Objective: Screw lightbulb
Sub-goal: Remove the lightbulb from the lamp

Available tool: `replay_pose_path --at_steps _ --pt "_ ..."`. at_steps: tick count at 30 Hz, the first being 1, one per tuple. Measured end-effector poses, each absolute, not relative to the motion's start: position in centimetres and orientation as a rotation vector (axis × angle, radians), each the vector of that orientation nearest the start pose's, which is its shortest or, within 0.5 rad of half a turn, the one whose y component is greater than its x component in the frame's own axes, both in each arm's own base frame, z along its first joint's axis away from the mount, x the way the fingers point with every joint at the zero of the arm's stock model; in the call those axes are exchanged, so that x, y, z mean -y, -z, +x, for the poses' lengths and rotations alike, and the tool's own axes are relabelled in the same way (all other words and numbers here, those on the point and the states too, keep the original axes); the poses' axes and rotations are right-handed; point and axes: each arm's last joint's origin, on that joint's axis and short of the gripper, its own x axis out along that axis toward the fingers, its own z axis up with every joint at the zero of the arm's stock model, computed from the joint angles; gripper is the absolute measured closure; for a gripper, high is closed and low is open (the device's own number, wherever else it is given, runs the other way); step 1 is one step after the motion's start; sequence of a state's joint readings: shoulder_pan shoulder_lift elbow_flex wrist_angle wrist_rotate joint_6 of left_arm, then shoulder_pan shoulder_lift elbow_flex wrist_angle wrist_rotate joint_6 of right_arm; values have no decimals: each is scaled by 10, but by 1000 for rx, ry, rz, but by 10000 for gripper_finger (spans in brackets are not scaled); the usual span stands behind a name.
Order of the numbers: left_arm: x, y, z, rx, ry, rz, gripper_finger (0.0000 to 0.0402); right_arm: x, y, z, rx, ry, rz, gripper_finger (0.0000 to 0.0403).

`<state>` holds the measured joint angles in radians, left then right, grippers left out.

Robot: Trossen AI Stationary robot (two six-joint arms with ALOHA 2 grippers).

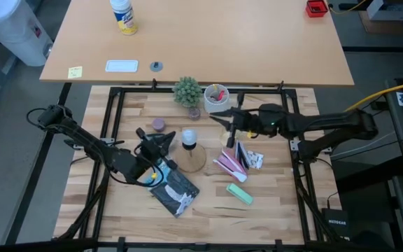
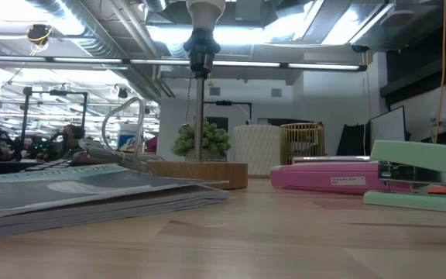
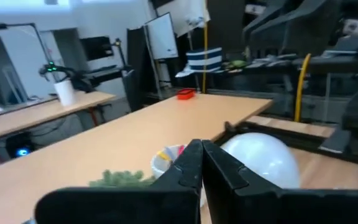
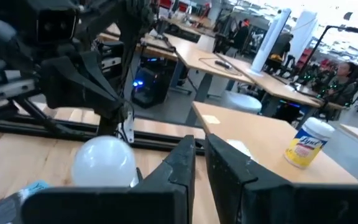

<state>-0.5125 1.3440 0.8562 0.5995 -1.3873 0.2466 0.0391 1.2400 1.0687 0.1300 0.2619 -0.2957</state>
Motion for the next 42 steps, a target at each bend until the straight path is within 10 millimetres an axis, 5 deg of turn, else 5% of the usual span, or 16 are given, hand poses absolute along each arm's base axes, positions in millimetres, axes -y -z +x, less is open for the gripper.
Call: replay_pose_path --at_steps 18,25,32,42 --pt "101 -308 257 -107 -987 226 400 -2 -370 277 -70 259 -291 355" --pt "101 -308 258 -103 -990 218 400 -3 -362 285 -95 250 -230 270" --pt "101 -308 258 -78 -988 172 400 -24 -348 289 -169 20 -60 203" --pt "104 -301 261 -63 -875 149 400 -56 -310 318 -279 4 -86 236"
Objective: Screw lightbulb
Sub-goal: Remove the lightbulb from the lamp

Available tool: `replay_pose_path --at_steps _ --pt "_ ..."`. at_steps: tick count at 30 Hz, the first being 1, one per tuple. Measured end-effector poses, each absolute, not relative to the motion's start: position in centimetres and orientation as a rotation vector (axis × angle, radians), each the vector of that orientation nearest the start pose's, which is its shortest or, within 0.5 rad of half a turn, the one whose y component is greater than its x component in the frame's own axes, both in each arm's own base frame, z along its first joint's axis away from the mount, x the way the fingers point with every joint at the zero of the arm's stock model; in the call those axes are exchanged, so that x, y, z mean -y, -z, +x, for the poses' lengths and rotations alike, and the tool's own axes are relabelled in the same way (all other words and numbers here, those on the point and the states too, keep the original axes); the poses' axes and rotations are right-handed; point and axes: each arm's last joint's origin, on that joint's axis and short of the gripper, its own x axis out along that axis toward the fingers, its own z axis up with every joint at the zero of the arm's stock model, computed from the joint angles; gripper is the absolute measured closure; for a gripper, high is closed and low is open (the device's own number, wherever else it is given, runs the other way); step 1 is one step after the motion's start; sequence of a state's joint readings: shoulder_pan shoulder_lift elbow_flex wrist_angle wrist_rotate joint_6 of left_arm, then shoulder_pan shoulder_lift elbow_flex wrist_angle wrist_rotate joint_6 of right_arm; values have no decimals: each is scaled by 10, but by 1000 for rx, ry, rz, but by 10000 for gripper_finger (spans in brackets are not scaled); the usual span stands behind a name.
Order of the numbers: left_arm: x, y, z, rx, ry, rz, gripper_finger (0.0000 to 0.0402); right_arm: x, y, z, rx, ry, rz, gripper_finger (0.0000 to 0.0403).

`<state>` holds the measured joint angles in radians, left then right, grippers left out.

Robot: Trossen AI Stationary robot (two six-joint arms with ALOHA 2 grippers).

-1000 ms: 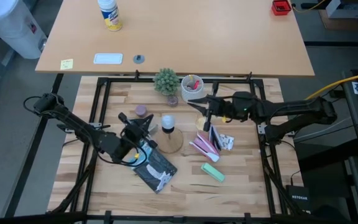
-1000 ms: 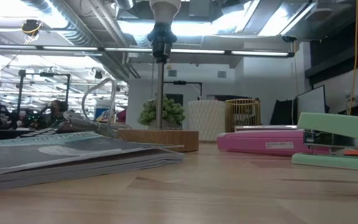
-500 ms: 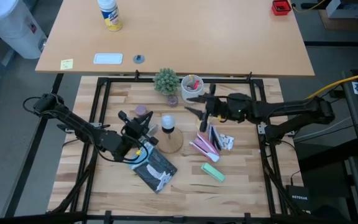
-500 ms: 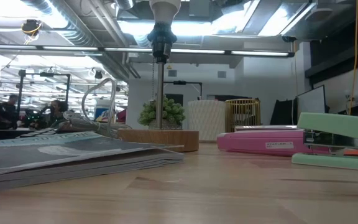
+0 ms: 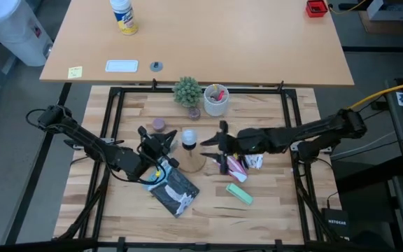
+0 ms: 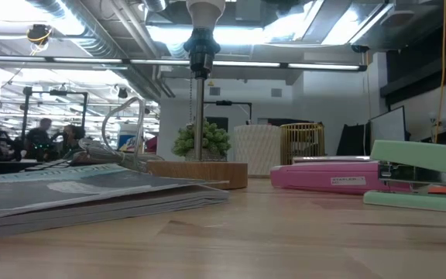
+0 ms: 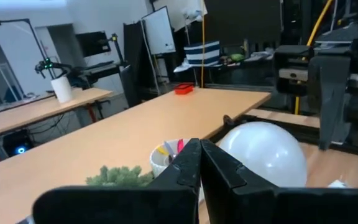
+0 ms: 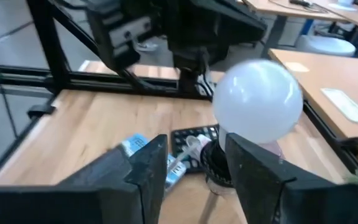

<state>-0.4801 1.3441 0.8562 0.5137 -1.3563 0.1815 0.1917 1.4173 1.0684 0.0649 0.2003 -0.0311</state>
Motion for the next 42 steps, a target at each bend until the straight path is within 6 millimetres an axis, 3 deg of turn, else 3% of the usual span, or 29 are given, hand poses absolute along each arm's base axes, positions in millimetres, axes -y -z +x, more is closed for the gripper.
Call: replay_pose_path --at_steps 8,17,42 --pt "97 -288 264 -101 -838 124 400 -58 -297 335 -246 24 -79 255" --pt "94 -282 267 -124 -770 91 400 -57 -294 337 -246 79 -86 256" --pt "117 -282 259 -112 -660 64 400 -47 -295 337 -249 249 -106 256"
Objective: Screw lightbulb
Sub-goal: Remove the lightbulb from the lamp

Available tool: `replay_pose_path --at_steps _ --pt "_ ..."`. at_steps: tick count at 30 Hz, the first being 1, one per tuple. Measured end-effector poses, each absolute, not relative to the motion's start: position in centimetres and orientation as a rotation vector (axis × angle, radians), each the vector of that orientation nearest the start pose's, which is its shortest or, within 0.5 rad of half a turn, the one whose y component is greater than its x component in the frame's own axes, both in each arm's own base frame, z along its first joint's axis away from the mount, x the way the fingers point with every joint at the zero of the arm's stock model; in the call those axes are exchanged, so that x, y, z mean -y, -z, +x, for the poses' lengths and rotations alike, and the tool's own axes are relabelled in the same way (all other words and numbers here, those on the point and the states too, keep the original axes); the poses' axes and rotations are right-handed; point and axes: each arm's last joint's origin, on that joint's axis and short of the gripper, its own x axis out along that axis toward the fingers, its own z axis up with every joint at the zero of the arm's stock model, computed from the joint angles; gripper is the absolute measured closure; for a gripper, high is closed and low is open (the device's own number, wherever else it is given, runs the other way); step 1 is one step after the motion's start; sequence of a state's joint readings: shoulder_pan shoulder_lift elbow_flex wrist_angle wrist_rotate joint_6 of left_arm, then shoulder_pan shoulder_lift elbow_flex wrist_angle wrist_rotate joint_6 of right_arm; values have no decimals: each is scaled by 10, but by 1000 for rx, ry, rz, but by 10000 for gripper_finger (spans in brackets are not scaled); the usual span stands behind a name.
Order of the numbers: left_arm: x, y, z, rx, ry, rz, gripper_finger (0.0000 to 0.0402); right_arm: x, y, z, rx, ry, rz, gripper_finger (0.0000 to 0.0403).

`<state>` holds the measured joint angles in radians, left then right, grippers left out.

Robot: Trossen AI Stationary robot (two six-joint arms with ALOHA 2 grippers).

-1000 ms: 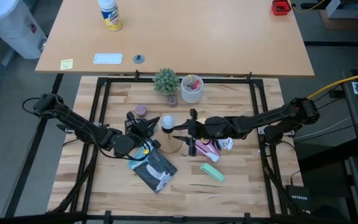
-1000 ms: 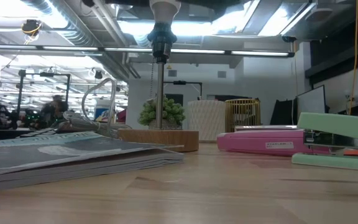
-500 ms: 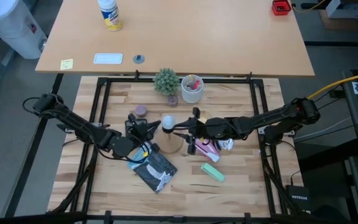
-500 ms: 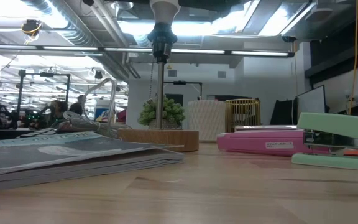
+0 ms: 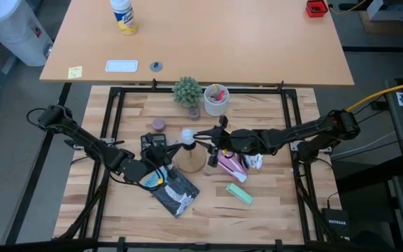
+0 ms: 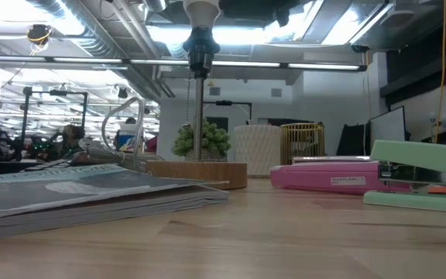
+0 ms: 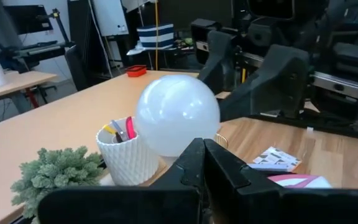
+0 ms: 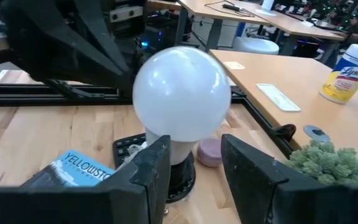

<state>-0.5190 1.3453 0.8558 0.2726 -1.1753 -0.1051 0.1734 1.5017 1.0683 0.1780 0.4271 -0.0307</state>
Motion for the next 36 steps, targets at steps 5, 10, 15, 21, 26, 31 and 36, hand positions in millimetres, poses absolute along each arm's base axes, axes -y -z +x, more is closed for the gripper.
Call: replay_pose_path --at_steps 5,10,15,21,26,31,36 --pt "117 -282 258 -111 -666 65 400 -48 -292 337 -273 226 -107 256" --pt "117 -282 258 -112 -667 67 400 -49 -288 336 -316 199 -65 256" --pt "116 -282 258 -111 -689 78 400 -49 -286 335 -329 208 -23 256" --pt "117 -283 255 -101 -762 96 400 -50 -280 341 -317 216 20 256" --pt "114 -283 254 -96 -848 107 400 -50 -271 348 -322 248 46 256" --pt "104 -283 258 -101 -886 110 400 -51 -274 350 -279 247 63 256" --pt "96 -283 262 -109 -870 104 400 -51 -277 352 -236 244 76 256"
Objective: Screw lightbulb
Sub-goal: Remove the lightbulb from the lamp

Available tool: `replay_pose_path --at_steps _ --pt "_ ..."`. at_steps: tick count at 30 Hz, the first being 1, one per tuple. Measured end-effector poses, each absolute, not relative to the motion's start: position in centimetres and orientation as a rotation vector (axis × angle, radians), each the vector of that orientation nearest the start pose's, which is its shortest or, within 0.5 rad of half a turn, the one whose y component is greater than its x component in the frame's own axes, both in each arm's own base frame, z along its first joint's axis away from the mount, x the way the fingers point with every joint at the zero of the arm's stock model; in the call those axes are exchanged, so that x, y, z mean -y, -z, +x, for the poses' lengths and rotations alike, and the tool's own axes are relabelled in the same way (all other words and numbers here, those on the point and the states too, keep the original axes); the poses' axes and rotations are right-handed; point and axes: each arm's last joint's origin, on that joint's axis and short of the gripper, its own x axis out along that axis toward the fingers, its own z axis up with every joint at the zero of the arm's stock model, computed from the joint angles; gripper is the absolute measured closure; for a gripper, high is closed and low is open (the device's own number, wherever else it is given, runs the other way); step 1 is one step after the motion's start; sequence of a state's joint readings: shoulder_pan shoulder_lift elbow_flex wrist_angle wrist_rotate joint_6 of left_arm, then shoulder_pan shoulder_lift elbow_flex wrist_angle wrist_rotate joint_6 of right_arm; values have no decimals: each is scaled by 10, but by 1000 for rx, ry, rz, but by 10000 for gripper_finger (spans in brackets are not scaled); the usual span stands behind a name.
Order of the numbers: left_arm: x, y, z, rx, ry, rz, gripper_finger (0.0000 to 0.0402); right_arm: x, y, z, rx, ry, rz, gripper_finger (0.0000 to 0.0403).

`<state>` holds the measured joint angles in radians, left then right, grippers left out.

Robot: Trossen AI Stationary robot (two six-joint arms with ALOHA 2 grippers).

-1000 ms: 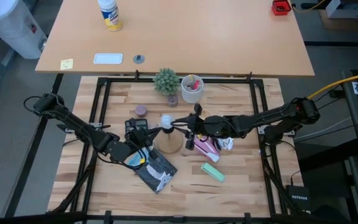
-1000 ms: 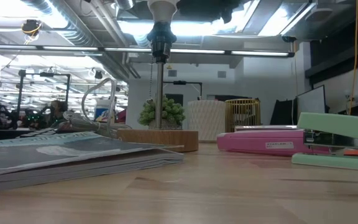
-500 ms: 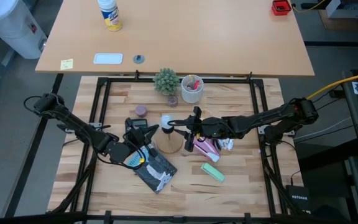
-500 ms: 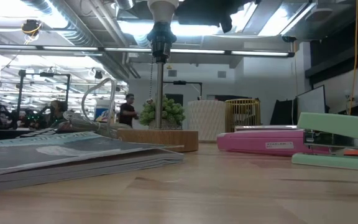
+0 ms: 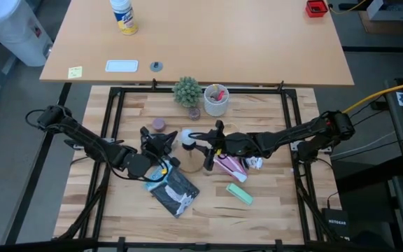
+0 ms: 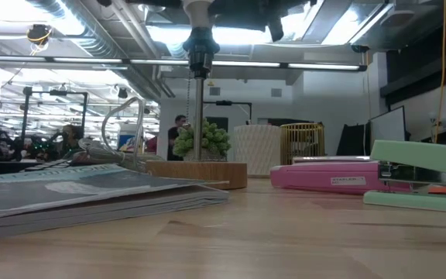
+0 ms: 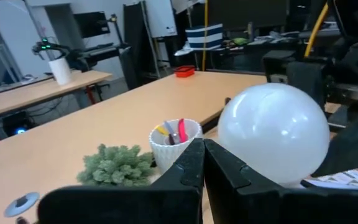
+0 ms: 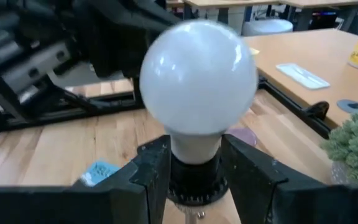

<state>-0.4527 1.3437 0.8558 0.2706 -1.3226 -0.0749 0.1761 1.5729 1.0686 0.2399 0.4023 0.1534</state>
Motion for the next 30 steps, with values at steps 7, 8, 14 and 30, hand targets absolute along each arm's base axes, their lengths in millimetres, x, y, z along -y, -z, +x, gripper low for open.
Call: replay_pose_path --at_steps 7,8,14,30 --pt "93 -282 266 -118 -813 94 400 -52 -272 355 -244 243 74 256" --pt "93 -282 266 -118 -809 93 400 -52 -271 356 -241 244 74 256" --pt "93 -283 266 -117 -808 91 400 -50 -268 360 -224 249 79 256" --pt "93 -282 266 -120 -790 86 400 -48 -268 361 -222 249 56 256"
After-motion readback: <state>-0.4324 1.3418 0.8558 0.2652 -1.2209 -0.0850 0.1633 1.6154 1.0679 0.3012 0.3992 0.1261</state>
